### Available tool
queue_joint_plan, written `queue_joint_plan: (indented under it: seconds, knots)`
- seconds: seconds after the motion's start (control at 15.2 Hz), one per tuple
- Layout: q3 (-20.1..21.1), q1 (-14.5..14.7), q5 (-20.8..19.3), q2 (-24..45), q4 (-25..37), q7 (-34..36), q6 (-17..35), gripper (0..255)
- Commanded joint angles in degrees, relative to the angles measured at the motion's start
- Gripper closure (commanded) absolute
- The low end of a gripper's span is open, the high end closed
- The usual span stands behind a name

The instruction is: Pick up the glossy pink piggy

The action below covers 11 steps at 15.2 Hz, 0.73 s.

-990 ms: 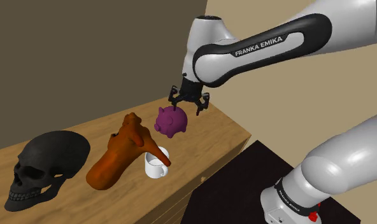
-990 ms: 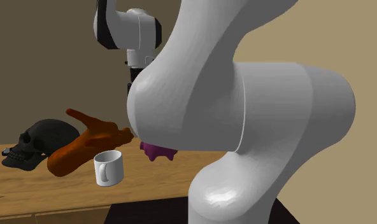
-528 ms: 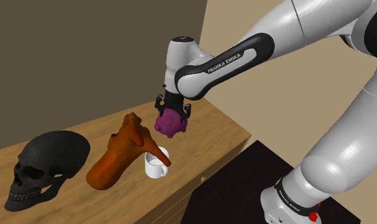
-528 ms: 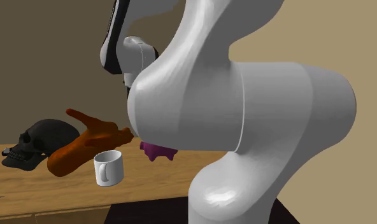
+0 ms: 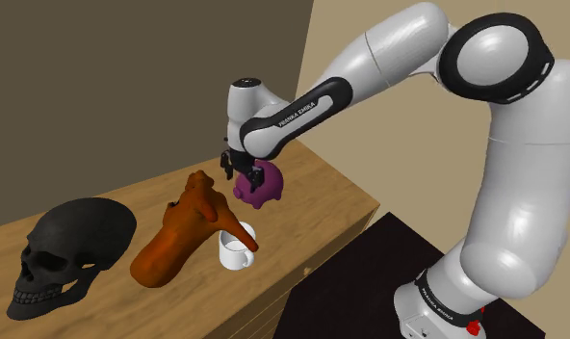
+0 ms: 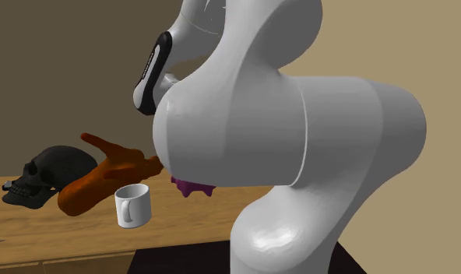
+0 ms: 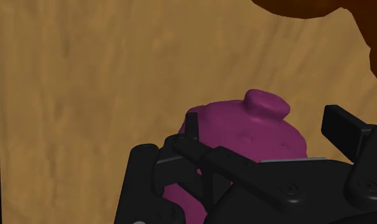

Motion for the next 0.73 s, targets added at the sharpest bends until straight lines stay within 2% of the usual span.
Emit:
queue_joint_plan:
  seconds: [0.0,0.07,0.66]
  knots:
    - [-2.0,2.0,-1.3,4.7,4.0,3.9,0.2,0]
    - [-2.7,2.6,-1.5,6.5,5.8,5.0,0.2,0]
    - [-4.5,4.0,-3.5,10.9,6.5,6.3,3.8,0]
